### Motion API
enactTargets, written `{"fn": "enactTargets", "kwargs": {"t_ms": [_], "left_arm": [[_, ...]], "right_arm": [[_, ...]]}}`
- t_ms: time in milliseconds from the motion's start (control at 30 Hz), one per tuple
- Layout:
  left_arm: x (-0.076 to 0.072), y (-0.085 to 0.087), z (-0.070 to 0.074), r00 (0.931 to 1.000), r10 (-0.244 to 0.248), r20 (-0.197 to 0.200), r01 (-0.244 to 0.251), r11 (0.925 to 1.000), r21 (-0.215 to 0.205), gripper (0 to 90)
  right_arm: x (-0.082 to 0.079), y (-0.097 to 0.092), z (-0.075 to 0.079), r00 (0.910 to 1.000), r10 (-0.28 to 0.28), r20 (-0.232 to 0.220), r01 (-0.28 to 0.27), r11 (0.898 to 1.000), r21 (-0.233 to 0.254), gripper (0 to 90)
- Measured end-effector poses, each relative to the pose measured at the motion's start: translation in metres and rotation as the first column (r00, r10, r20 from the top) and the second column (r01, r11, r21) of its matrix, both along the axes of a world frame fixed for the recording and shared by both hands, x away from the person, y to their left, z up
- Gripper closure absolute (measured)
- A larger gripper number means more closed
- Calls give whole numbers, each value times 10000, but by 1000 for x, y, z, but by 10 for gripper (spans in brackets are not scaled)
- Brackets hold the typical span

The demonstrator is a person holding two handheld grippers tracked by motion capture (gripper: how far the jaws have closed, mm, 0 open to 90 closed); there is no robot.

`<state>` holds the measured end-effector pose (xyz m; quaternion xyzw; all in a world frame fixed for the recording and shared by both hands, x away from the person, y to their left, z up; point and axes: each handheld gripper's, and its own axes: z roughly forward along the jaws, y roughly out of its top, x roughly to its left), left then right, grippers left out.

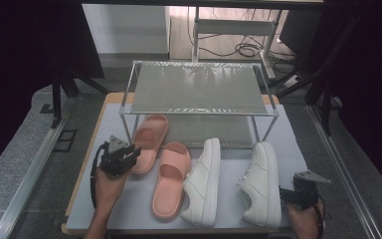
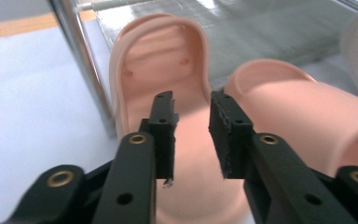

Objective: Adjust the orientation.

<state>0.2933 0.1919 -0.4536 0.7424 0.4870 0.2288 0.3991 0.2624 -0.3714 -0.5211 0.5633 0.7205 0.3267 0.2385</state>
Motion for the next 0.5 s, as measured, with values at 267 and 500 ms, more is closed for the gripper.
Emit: {"fn": "enactTargets", "kwargs": {"t_ms": [267, 500], "left_arm": [[-36, 14, -9, 9996, -170, -234, 166, 9997, -151, 895], [-51, 16, -29, 9973, -256, -688, 259, 9997, 36, 898]], "right_arm": [[0, 0, 0, 10000, -2, -4, 2, 10000, 1, 138], [0, 0, 0, 10000, -1, -3, 1, 10000, 1, 138]]}}
